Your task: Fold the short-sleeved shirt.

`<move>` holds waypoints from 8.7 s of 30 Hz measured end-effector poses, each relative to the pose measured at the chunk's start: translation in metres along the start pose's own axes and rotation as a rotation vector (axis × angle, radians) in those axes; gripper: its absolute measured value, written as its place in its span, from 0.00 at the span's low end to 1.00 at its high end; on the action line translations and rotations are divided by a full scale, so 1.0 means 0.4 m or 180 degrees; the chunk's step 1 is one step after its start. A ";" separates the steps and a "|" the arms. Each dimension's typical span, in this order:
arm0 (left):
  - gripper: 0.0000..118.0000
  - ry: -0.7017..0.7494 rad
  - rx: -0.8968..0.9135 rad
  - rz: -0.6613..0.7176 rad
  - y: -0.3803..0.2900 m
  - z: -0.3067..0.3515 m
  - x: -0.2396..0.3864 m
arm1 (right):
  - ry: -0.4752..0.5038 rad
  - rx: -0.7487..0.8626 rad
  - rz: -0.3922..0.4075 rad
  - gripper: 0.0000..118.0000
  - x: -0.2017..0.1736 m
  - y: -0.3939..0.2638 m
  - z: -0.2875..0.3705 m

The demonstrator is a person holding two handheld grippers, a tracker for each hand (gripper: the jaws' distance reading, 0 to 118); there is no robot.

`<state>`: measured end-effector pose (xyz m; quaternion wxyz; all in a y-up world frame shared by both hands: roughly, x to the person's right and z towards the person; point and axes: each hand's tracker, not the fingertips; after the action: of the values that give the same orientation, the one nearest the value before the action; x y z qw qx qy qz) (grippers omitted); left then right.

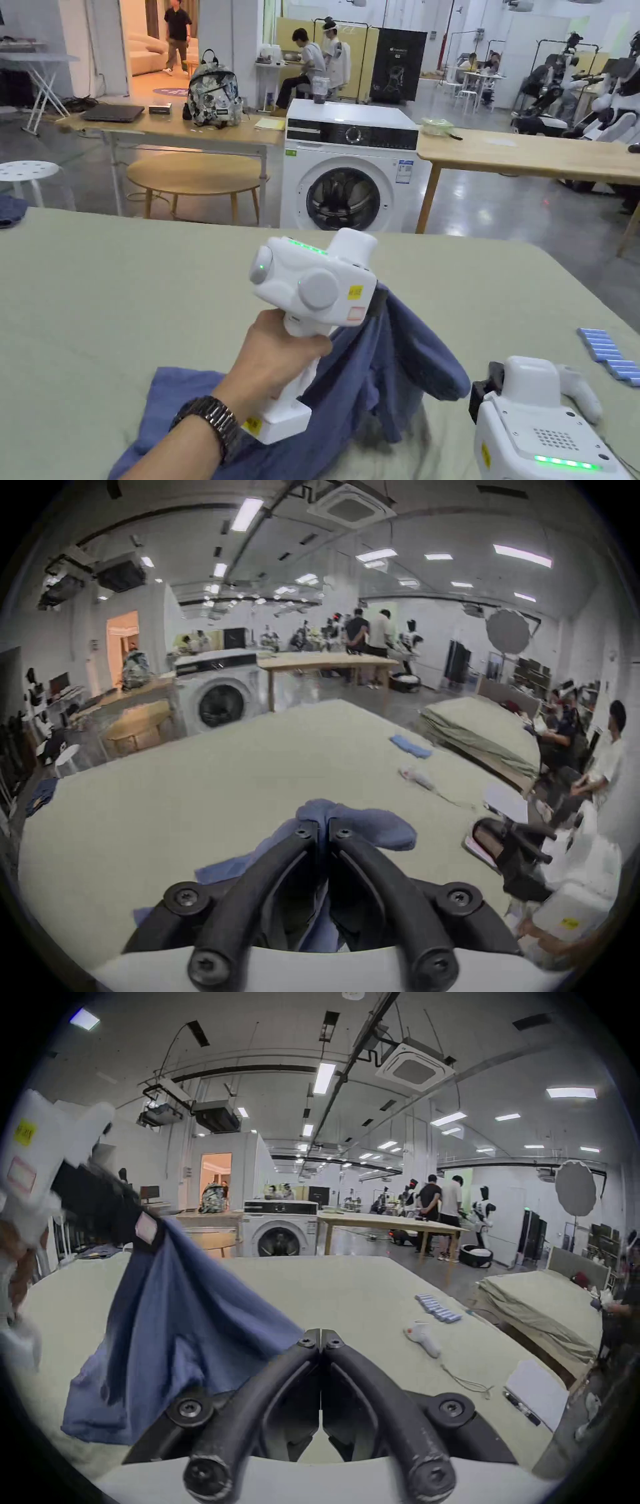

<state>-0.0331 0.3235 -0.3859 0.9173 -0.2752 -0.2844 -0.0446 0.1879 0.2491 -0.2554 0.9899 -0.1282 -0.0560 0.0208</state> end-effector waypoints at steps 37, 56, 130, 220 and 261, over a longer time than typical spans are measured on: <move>0.00 0.1319 -0.0125 0.1400 -0.487 0.273 -0.358 | 0.0553 -0.0158 0.0001 0.00 -0.170 0.002 -0.070; 0.56 0.1362 -0.1364 0.1851 -0.381 -0.059 -0.731 | 0.0422 -0.0476 0.0134 0.00 -0.132 -0.041 -0.193; 0.00 0.2635 0.0445 0.1018 0.015 0.790 -0.673 | 0.0020 -0.0067 0.0285 0.01 0.108 0.602 -0.256; 0.00 0.2195 0.0682 0.0893 -0.471 0.470 -0.233 | 0.0899 0.0091 -0.0060 0.00 -0.296 0.017 0.062; 0.20 0.2378 -0.1514 0.2392 -0.728 0.449 -0.622 | 0.1090 -0.0892 0.0253 0.00 -0.356 -0.128 -0.134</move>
<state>-0.3995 0.1543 -0.2588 0.8212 -0.5214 0.1936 0.1272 0.0541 0.1782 -0.3087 0.9559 -0.2682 0.1155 0.0296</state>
